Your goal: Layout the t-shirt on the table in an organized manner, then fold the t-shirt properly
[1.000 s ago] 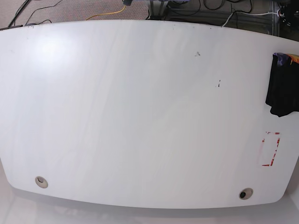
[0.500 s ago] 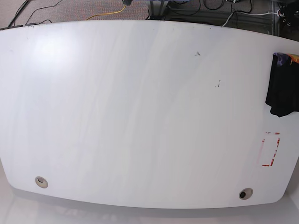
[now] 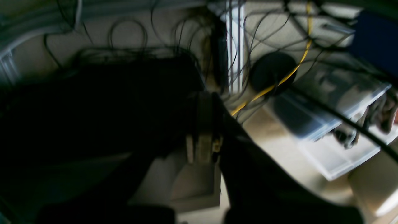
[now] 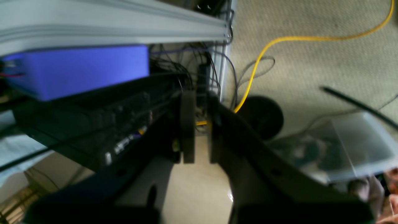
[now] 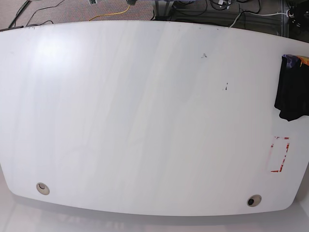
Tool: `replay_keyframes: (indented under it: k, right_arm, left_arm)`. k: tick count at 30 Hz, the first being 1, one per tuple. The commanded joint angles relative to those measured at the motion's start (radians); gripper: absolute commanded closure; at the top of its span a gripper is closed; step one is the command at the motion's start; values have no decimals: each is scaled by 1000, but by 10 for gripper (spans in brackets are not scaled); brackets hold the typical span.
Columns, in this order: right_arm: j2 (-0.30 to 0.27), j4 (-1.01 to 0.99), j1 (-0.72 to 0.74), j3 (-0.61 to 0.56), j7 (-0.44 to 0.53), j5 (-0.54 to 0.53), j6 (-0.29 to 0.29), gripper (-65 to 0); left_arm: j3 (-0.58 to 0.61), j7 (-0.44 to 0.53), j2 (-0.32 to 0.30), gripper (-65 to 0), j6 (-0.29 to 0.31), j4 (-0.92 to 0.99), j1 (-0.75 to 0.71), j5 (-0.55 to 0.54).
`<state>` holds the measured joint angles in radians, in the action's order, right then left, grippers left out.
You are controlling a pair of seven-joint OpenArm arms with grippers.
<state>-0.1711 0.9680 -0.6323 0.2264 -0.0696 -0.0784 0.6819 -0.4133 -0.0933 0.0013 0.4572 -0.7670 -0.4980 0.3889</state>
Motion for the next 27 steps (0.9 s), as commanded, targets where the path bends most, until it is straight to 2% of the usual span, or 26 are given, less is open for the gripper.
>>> replay_keyframes:
  k: [1,5,11,17,20,27]
  right_arm:
    - [-8,-80,44,3,17,-10,16,-57]
    - [-8,-191,105,3,18,6,16,-57]
    - [-8,-291,162,3,61,58,16,-57]
    - [0,-352,217,3,70,118,-75,-57]
    - [18,-372,236,3,70,133,-109,-59]
    - [23,-449,291,3,70,182,-189,-59]
  left_arm:
    - [-3,7,-10,0,-71,88,43,14]
    - [-2,7,-51,0,-142,243,115,20]
    - [-3,8,-76,0,-179,441,235,18]
    - [0,7,-76,0,-251,490,284,23]
    - [0,4,-73,0,-271,496,295,23]
    - [1,7,-54,0,-301,564,344,23]
